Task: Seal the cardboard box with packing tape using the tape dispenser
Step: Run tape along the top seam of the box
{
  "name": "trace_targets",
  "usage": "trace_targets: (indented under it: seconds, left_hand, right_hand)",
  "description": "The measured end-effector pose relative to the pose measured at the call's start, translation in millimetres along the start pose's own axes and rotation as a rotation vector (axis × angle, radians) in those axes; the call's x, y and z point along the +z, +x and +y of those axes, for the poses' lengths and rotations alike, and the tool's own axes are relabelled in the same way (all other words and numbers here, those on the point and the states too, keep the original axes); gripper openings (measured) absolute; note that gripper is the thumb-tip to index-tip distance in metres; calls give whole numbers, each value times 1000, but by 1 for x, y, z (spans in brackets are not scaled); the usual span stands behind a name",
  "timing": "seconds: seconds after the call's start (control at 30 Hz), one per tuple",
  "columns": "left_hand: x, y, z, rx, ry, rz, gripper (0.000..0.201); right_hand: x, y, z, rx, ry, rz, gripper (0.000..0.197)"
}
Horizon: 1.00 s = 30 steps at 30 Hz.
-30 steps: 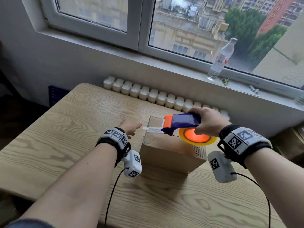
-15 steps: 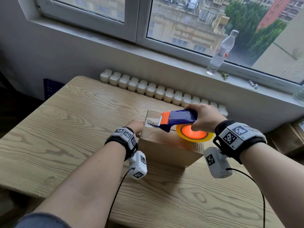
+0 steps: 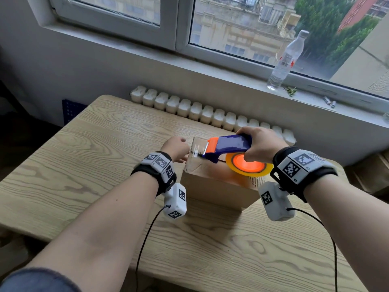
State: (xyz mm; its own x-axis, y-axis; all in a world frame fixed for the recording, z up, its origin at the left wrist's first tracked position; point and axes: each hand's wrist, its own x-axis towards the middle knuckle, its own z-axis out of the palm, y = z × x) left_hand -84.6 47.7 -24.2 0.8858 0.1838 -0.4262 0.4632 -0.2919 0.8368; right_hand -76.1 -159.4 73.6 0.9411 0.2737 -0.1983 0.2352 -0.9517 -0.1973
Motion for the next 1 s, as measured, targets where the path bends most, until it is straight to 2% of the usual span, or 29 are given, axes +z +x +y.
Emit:
trace_targets:
  seconds: [0.07,0.13,0.2,0.3,0.53,0.77,1.0]
  left_hand:
    - [-2,-5,4,117,195,-149,79]
    - [-2,-10,9,245,516,-306,101]
    - [0,-11,12,315,822,-352,118]
    - [6,-6,12,356,1030,-336,125]
    - [12,-5,6,374,994,-317,113]
    - [13,-1,8,314,1094,-296,129]
    - [16,-3,3,306,1106,-279,130]
  right_hand:
    - [-1,-1,2,2,5,-2,52]
    - [-1,-1,3,2,4,6,53]
    - [-2,-3,4,1,-2,13,54]
    - [-3,-5,6,-5,-6,10,55]
    - [-4,-11,17,-4,40,-8,59]
    - [-3,-11,20,-7,54,-23,58]
    - [-2,-11,16,-28,9,-42,56]
